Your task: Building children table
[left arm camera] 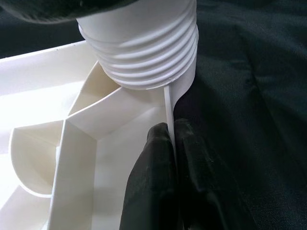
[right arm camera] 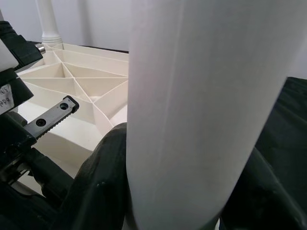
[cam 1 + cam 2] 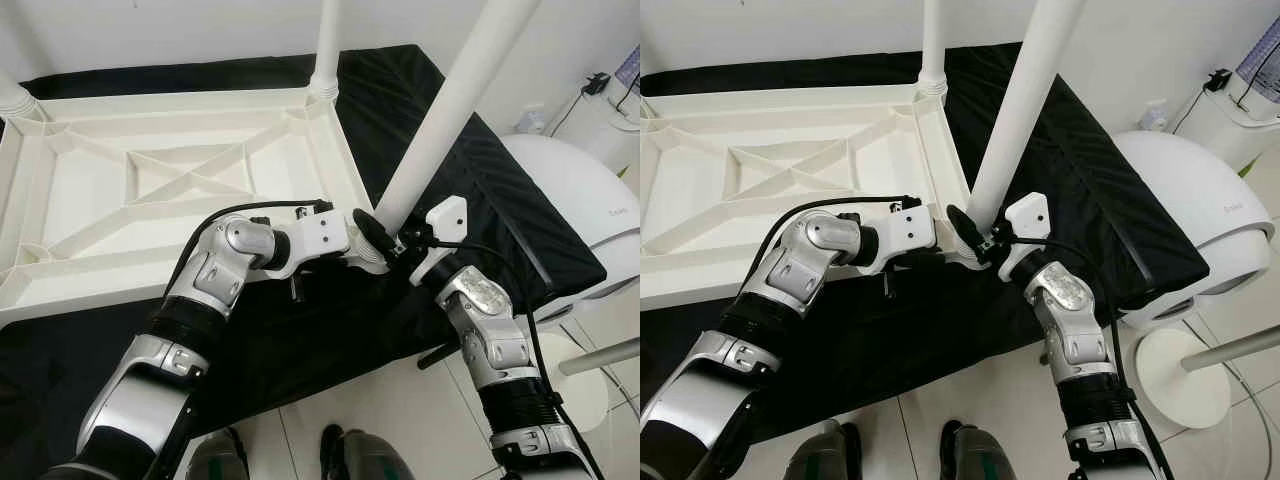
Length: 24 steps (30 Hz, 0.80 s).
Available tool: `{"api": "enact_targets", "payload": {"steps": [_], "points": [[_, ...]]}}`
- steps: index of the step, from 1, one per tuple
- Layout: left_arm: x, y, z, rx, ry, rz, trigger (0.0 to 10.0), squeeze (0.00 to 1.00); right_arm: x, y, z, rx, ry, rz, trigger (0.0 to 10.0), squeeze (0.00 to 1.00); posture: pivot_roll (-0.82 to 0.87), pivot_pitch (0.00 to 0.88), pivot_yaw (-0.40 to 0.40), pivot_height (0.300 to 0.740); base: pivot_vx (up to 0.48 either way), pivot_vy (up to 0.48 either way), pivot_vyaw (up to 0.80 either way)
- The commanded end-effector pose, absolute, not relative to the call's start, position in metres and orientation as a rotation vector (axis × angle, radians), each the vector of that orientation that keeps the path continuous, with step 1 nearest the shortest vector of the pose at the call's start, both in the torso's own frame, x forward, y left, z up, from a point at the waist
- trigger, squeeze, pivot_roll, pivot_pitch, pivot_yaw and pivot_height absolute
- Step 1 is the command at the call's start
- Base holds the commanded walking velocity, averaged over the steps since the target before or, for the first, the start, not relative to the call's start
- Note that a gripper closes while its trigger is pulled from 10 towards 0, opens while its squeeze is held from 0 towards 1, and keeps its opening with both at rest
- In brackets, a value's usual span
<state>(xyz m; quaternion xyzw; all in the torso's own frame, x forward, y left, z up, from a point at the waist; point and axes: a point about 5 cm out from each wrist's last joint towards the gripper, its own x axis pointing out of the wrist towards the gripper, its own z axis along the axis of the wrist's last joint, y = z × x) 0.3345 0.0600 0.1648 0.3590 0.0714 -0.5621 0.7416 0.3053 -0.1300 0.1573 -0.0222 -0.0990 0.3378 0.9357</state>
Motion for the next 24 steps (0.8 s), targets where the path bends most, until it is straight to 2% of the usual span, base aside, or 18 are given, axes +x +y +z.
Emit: {"api": "enact_targets", "payload": {"steps": [1,10,24], "points": [[0.344,0.073,0.158,0.830,0.129,-0.987,10.0,0.00,0.301,-0.139,0.123,-0.043,-0.031,0.667,10.0,0.00,-0.01,0.142,-0.058,0.740,0.000,0.000,0.00],[0.345,0.072,0.158,0.831,0.127,-0.991,10.0,0.00,0.306,-0.154,0.119,-0.042,-0.005,0.567,10.0,0.00,-0.01,0.141,-0.051,0.740,0.000,0.000,0.00],[0.344,0.072,0.158,0.836,0.127,-0.995,10.0,0.00,0.302,-0.149,0.116,-0.062,-0.005,0.589,10.0,0.00,-0.01,0.141,-0.048,0.740,0.000,0.000,0.00]]}}
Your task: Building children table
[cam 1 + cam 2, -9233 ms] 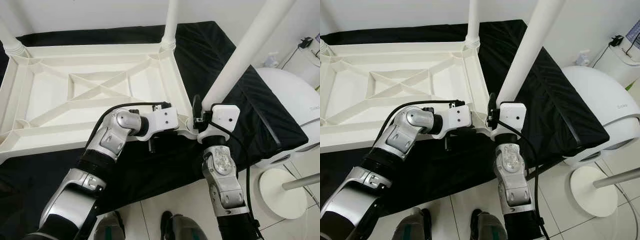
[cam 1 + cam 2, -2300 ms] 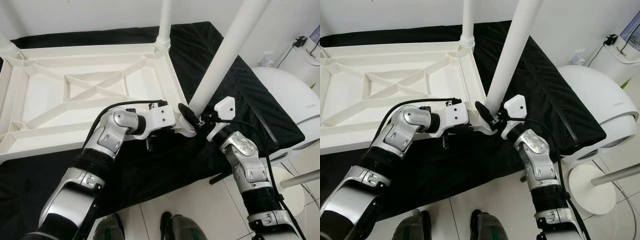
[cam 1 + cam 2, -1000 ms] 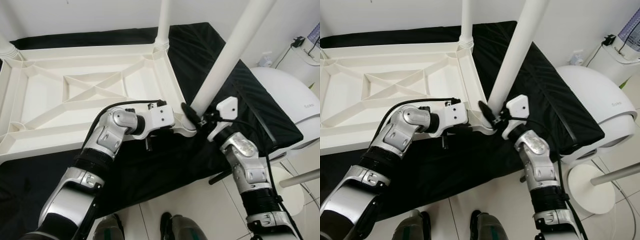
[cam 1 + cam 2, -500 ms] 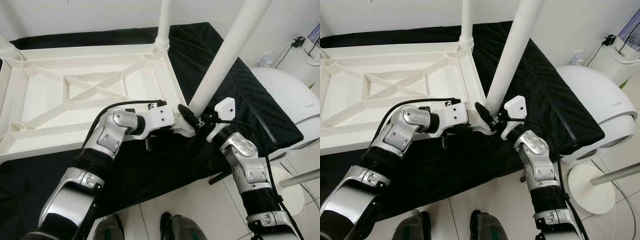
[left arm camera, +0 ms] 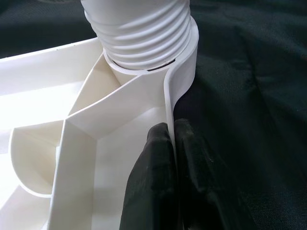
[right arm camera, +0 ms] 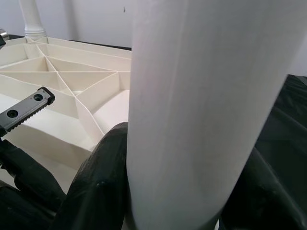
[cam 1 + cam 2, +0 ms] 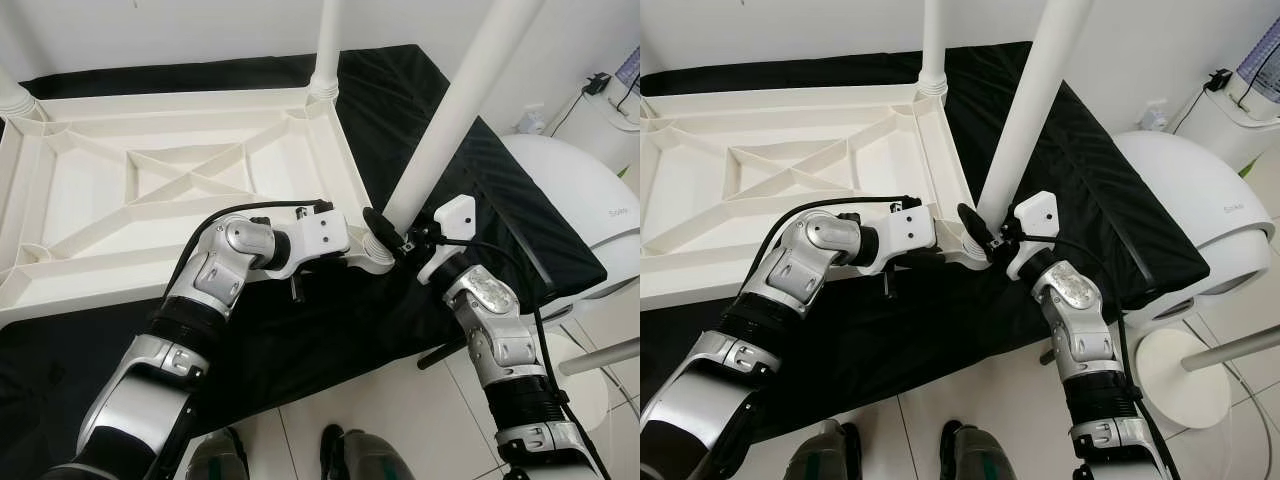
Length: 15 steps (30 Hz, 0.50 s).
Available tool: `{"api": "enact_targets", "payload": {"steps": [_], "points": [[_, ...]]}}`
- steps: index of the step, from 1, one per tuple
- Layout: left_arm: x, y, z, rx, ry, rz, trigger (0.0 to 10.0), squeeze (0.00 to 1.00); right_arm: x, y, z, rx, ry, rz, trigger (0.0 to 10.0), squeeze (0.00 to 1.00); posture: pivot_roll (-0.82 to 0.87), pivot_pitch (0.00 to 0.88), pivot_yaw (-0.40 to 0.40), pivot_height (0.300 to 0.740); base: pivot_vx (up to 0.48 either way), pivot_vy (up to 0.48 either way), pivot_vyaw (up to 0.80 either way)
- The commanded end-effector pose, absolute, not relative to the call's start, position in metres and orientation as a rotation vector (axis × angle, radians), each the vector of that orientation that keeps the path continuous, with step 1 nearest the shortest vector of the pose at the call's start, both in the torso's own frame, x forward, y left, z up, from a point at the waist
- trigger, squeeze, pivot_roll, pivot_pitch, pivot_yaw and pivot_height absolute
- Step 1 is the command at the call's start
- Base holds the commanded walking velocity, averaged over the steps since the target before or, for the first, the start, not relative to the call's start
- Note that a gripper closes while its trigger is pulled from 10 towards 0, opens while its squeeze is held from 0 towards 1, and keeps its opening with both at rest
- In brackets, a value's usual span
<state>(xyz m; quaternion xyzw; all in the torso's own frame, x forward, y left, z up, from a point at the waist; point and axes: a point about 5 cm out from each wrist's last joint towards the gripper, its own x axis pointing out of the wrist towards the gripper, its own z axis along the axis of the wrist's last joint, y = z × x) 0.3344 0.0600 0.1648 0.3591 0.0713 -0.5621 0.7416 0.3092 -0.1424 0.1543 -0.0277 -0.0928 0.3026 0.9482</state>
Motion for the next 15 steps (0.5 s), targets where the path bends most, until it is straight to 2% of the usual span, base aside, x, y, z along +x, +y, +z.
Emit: {"api": "enact_targets", "payload": {"steps": [1,15], "points": [[0.344,0.072,0.158,0.836,0.127,-0.995,10.0,0.00,0.302,-0.147,0.116,-0.071,-0.010,0.594,10.0,0.00,-0.01,0.139,-0.052,0.740,0.000,0.000,0.00],[0.344,0.073,0.158,0.837,0.128,-0.990,10.0,0.00,0.285,-0.154,0.099,-0.030,0.016,0.549,10.0,0.00,-0.01,0.134,-0.050,0.740,0.000,0.000,0.00]]}}
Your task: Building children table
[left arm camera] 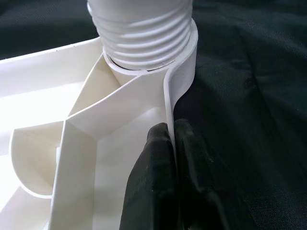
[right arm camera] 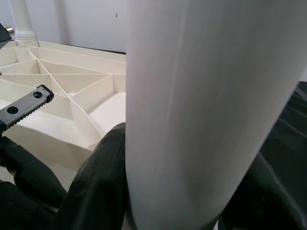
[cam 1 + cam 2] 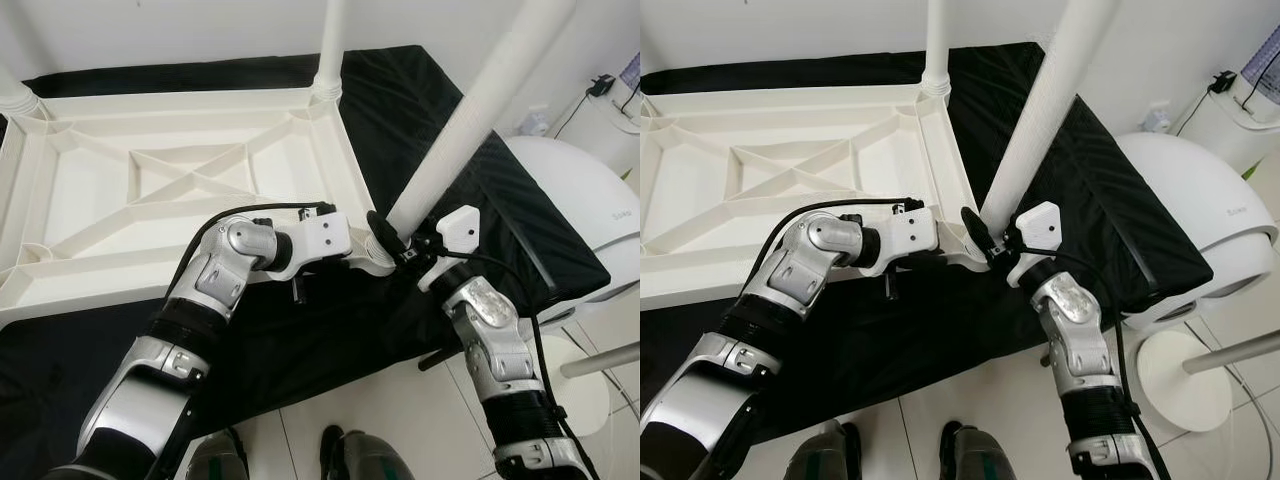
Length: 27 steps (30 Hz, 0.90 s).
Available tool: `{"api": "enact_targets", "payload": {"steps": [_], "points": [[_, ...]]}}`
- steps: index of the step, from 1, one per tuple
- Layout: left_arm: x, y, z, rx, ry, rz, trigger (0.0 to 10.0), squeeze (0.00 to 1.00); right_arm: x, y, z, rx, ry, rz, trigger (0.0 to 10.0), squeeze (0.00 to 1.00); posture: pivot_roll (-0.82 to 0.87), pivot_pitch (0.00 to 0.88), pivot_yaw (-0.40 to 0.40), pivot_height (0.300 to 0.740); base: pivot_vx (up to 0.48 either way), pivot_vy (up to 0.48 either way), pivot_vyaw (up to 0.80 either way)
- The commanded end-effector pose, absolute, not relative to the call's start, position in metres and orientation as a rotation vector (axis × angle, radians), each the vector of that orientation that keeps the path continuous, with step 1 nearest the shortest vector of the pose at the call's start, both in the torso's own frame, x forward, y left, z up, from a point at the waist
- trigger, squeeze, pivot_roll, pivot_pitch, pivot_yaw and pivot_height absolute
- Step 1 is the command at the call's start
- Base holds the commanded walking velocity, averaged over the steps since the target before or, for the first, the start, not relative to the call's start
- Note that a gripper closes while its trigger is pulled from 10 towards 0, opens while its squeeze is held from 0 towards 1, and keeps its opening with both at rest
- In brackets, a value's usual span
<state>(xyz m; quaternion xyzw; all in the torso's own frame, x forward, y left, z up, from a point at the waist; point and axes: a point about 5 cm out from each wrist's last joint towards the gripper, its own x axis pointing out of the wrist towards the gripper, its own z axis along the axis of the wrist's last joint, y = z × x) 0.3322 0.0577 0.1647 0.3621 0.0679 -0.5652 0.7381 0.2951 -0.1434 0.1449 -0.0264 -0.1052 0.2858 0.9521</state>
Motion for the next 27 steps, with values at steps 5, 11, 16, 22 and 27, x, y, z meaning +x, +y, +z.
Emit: {"api": "enact_targets", "payload": {"steps": [5,11,16,22,27], "points": [[0.343,0.071,0.159,0.838,0.122,-0.998,10.0,0.00,0.288,-0.160,0.098,-0.028,0.029,0.522,10.0,0.00,-0.01,0.134,-0.050,0.740,0.000,0.000,0.00],[0.343,0.072,0.159,0.839,0.124,-0.998,10.0,0.00,0.294,-0.160,0.099,-0.050,0.060,0.516,10.0,0.00,-0.01,0.139,-0.046,0.740,0.000,0.000,0.00],[0.343,0.072,0.159,0.842,0.125,-0.997,10.0,0.00,0.303,-0.158,0.103,-0.071,0.077,0.531,10.0,0.00,0.00,0.142,-0.045,0.740,0.000,0.000,0.00],[0.343,0.073,0.159,0.844,0.125,-0.998,10.0,0.00,0.315,-0.155,0.112,-0.077,0.060,0.537,10.0,0.00,0.00,0.145,-0.044,0.740,0.000,0.000,0.00],[0.343,0.073,0.159,0.845,0.125,-0.997,10.0,0.00,0.315,-0.154,0.111,-0.072,0.070,0.543,10.0,0.00,0.00,0.146,-0.048,0.740,0.000,0.000,0.00]]}}
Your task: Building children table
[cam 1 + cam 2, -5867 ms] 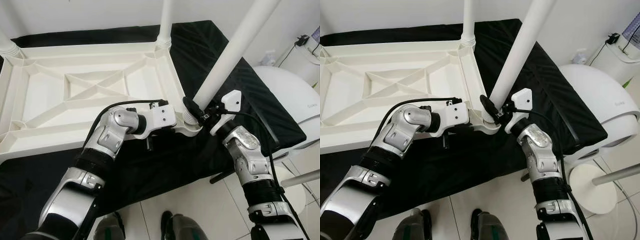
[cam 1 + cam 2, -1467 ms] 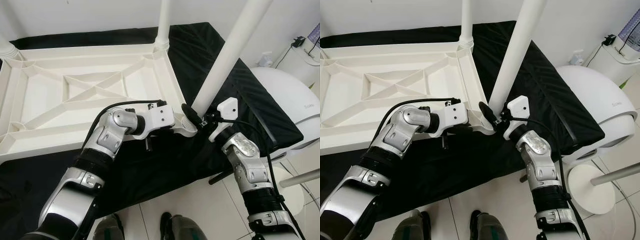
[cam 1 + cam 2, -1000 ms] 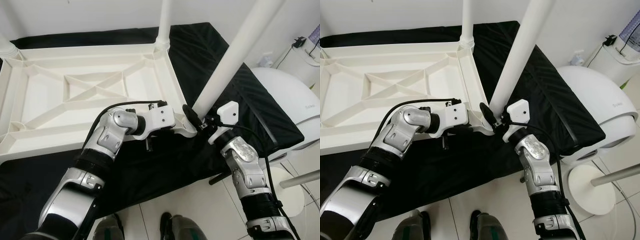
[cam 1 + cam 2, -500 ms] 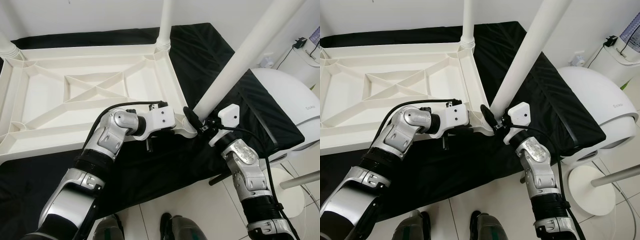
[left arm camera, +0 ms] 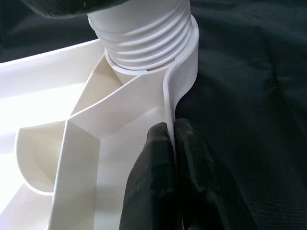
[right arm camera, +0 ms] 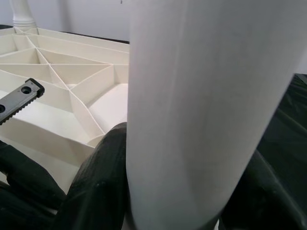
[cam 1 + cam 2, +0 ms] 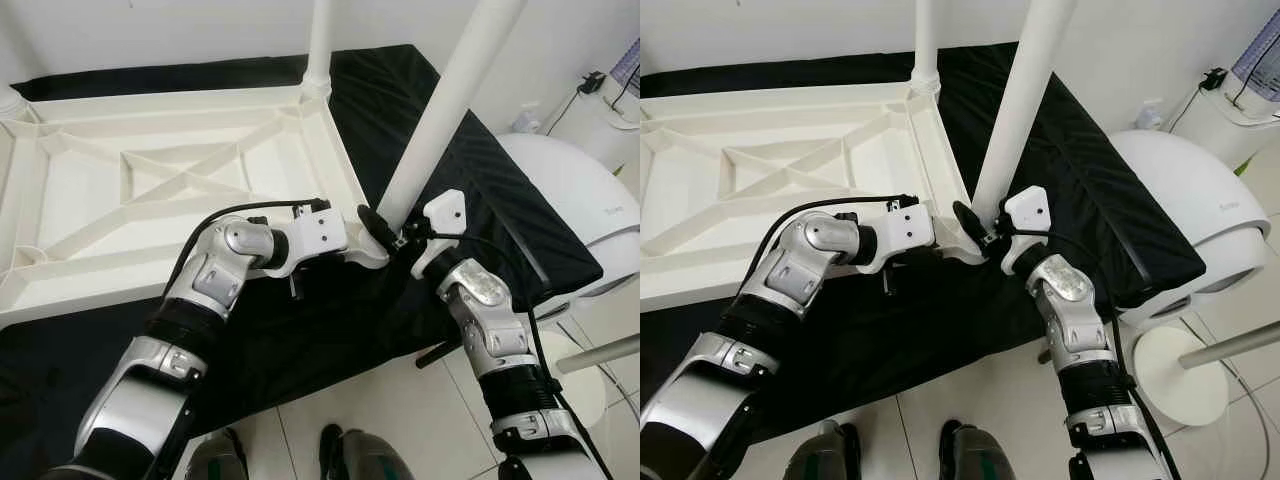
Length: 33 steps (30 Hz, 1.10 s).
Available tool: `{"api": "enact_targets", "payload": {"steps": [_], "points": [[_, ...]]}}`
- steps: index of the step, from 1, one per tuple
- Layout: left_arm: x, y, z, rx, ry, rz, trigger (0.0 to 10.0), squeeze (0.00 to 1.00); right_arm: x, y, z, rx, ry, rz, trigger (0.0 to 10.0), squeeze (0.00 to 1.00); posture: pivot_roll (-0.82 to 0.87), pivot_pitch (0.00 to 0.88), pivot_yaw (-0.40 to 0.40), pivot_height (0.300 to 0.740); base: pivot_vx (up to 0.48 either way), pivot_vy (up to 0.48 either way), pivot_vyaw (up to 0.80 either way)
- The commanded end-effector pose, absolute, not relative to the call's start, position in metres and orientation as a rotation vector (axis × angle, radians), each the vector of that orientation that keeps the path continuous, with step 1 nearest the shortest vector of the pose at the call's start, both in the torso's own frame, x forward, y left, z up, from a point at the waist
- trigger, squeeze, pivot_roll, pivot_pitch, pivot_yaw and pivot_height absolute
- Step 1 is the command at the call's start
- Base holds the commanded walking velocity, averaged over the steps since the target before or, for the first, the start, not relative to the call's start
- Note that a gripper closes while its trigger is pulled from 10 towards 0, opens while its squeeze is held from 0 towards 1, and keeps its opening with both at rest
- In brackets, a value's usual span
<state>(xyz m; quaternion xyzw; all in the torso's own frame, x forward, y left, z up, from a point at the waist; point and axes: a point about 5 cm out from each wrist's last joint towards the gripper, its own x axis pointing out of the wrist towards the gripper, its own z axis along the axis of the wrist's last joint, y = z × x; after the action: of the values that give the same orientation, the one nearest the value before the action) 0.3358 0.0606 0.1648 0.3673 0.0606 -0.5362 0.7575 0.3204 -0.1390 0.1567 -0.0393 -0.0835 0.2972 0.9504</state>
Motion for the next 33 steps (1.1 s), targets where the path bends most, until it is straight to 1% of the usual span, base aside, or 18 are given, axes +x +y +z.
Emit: {"api": "enact_targets", "payload": {"steps": [1,6,12,16,20,22,25,28,33], "points": [[0.343,0.073,0.159,0.845,0.125,-0.996,10.0,0.00,0.314,-0.154,0.110,-0.073,0.074,0.545,10.0,0.00,0.00,0.145,-0.050,0.740,0.000,0.000,0.00],[0.343,0.073,0.159,0.843,0.125,-0.993,10.0,0.00,0.312,-0.155,0.105,-0.074,0.086,0.529,10.0,0.00,0.00,0.146,-0.050,0.740,0.000,0.000,0.00],[0.343,0.073,0.158,0.843,0.122,-0.990,10.0,0.00,0.311,-0.154,0.105,-0.062,0.047,0.436,10.0,0.00,0.00,0.145,-0.049,0.740,0.000,0.000,0.00],[0.342,0.072,0.158,0.844,0.118,-0.996,10.0,0.00,0.312,-0.145,0.111,-0.025,-0.009,0.337,10.0,0.00,0.00,0.143,-0.052,0.740,0.000,0.000,0.00],[0.342,0.072,0.158,0.844,0.118,-0.997,10.0,0.00,0.312,-0.143,0.111,-0.015,-0.012,0.317,10.0,0.00,0.00,0.143,-0.052,0.740,0.000,0.000,0.00],[0.342,0.071,0.158,0.844,0.116,-0.998,10.0,0.00,0.316,-0.136,0.115,0.018,-0.028,0.233,10.0,0.00,0.00,0.139,-0.056,0.740,0.000,0.000,0.00],[0.342,0.071,0.158,0.843,0.116,-0.998,10.0,0.00,0.318,-0.135,0.116,0.034,-0.027,0.191,10.0,0.00,0.00,0.136,-0.059,0.740,0.000,0.000,0.00],[0.341,0.071,0.158,0.844,0.114,-1.001,10.0,0.00,0.323,-0.129,0.117,0.052,-0.028,0.082,10.0,0.00,0.01,0.133,-0.059,0.740,0.000,0.000,0.00],[0.340,0.070,0.157,0.845,0.113,-1.004,10.0,0.00,0.325,-0.123,0.117,0.057,-0.026,0.004,10.0,0.00,0.01,0.126,-0.063,0.740,0.000,0.000,0.00]]}}
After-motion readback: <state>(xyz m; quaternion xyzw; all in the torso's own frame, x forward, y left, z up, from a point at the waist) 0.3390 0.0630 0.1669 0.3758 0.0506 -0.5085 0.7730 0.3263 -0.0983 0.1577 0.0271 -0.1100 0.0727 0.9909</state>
